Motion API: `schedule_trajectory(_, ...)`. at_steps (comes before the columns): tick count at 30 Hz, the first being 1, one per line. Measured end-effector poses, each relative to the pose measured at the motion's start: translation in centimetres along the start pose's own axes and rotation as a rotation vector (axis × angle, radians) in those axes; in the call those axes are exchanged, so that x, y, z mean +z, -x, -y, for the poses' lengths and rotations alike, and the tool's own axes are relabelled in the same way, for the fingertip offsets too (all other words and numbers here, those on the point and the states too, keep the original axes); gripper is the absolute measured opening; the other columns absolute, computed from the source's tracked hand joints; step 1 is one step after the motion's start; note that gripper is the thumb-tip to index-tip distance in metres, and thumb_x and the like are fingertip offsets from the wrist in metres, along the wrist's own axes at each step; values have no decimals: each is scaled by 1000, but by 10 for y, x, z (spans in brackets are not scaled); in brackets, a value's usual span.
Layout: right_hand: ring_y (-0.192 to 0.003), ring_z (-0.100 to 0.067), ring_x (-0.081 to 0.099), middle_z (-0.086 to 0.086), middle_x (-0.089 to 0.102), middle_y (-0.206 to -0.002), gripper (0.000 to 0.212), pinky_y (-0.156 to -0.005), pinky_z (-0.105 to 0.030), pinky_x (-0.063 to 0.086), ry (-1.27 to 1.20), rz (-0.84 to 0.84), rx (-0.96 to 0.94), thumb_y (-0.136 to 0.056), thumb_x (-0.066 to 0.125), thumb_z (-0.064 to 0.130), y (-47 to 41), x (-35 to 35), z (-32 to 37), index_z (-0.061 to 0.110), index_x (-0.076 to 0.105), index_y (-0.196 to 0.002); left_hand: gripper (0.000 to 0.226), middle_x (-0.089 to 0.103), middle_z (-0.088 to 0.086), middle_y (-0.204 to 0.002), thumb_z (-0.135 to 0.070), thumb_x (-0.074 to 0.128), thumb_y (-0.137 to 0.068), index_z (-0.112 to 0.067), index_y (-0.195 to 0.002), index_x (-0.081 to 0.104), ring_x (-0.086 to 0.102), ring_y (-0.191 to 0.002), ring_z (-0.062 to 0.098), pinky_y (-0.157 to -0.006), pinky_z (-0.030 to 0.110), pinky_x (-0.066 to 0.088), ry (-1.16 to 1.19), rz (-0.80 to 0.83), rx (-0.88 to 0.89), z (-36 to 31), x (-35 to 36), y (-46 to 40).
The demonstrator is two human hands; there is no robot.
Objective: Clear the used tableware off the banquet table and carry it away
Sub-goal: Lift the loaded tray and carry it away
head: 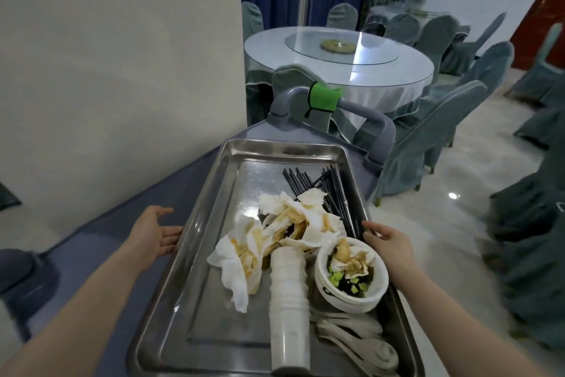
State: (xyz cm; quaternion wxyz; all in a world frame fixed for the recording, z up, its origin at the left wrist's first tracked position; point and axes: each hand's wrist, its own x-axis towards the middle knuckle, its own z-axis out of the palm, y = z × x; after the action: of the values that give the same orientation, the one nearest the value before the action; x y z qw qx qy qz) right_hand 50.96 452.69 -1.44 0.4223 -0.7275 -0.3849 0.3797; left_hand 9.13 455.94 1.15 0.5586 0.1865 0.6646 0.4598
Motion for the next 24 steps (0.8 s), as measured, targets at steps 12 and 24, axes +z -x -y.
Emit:
schedule_trajectory(12, -92, -26, 69, -10, 71, -100, 27, -87, -40, 55, -352, 36, 174, -92, 53, 3, -45, 47, 3, 21, 71, -104, 44, 57, 19, -127, -34, 36, -97, -19, -137, 45, 55, -115, 30, -95, 36, 40, -43, -107, 51, -17, 11, -48)
schedule_trajectory(24, -78, -16, 67, 1, 71, -88, 27, -65, -26, 55, -411, -34, 204, -92, 56, 7, -16, 82, 16, 20, 70, -111, 18, 61, 11, -105, -9, 37, -101, -16, -109, 51, 59, -80, 14, -68, 27, 44, 30, -128, 329, 4, -30, 40)
